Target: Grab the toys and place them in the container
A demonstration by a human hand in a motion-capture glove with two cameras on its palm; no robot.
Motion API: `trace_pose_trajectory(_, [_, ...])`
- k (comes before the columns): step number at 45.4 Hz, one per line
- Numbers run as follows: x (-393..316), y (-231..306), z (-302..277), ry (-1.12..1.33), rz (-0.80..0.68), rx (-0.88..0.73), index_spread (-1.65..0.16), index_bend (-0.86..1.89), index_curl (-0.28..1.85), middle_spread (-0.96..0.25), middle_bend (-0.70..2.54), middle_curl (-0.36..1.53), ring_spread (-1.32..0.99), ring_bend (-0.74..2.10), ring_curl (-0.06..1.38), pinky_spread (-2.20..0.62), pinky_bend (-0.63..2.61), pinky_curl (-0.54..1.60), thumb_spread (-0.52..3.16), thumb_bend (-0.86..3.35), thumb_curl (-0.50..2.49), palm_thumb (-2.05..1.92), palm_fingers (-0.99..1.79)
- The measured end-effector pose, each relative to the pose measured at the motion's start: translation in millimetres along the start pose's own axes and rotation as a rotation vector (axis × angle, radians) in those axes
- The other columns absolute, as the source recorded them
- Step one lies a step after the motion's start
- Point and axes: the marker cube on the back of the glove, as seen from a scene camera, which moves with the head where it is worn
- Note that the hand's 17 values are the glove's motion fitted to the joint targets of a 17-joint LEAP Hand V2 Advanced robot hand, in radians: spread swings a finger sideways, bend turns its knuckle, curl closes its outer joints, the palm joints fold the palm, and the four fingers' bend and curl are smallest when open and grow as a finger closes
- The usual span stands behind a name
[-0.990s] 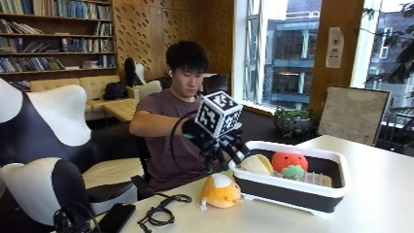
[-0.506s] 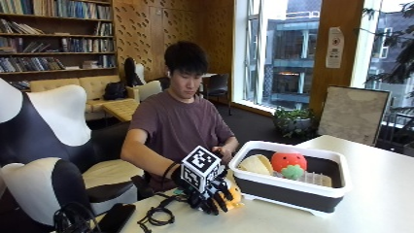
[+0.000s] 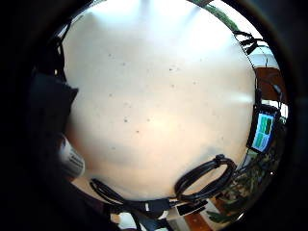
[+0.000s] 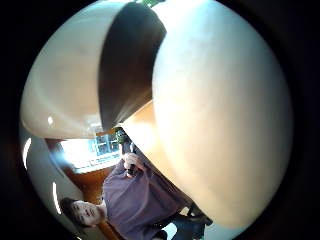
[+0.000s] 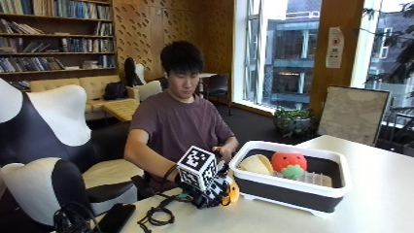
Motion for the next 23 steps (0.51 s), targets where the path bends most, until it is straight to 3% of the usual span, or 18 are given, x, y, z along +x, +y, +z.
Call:
trace_pose_trajectory(6, [-4,1,-22,-0.067,-0.005,-0.051,-0.29,0.28,0.09,-0.22,0.67,0.54,-0.39,1.22,0.66,-0.36,1.25,0.44,1.05,0.16,0.61,0.71,0.88])
trace_pose_trajectory(15, [-17,1,-118,0.11,0.058,-0.06,-0.35,0.41,0.12,-0.28,0.79,0.66,-0.41,1.27,0.71,-0.38,1.25,0.49,0.88,0.15,0.7,0.76,0.86])
trace_pose_trajectory(23, [-56,-5,-195,0.169,0.061,0.042,-0.38,0.5,0.15,-0.32,0.85,0.75,-0.42,1.3,0.74,-0.39,1.27,0.53,0.78,0.12,0.76,0.77,0.81])
